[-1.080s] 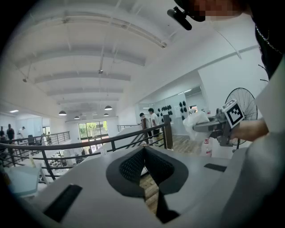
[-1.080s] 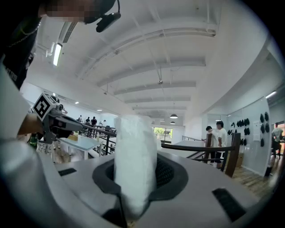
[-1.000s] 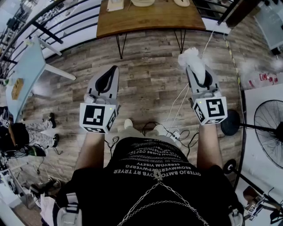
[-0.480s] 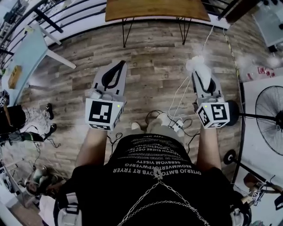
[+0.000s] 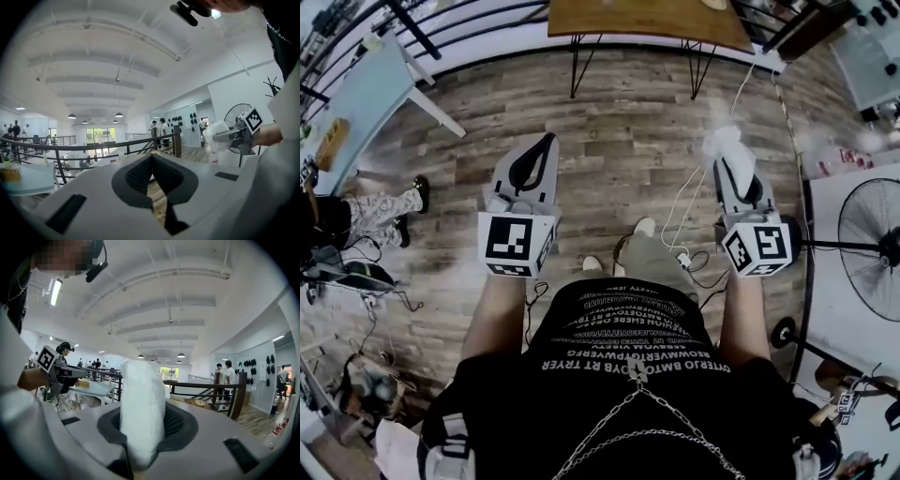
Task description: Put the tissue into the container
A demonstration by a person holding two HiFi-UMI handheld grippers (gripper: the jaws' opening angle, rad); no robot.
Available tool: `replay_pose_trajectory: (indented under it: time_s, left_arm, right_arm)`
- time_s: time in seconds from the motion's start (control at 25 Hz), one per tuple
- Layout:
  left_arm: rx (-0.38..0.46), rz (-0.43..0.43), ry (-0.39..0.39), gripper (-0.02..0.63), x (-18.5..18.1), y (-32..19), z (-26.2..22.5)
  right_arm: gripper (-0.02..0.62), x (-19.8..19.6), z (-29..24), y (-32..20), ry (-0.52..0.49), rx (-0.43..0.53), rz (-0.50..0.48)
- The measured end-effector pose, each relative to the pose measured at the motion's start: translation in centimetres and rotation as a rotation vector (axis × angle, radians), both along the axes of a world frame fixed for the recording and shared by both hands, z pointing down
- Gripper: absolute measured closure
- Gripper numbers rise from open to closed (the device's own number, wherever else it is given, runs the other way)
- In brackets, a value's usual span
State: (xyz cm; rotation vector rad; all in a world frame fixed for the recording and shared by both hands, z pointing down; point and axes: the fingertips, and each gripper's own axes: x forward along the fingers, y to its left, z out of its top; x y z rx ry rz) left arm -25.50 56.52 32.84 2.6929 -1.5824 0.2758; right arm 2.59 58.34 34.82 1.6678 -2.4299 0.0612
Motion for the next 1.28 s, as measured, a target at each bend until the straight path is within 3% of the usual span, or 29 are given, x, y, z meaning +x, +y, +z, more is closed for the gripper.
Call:
replay_pose_trajectory:
  time_s: [0.28, 0.64, 1.28]
  left_arm:
    - [0.063, -0.040, -0.050, 0.581, -1.8, -0.9, -0.5]
    - [0.091, -0.081, -0.112, 0.581, -2.7, -4.5, -0.8]
    - [0.051, -0.074, -0.095, 0.581, 3.1, -15.2, 0.8]
  right_arm:
    - [0.480, -2.4, -1.4, -2.1, 0.044, 0.076, -0.034]
    - [0.480, -1.7, -0.2, -6.3, 0.062, 0.069, -0.027]
    - [0.480, 4.2, 1.1, -16.9, 0.041, 0.047, -0.031]
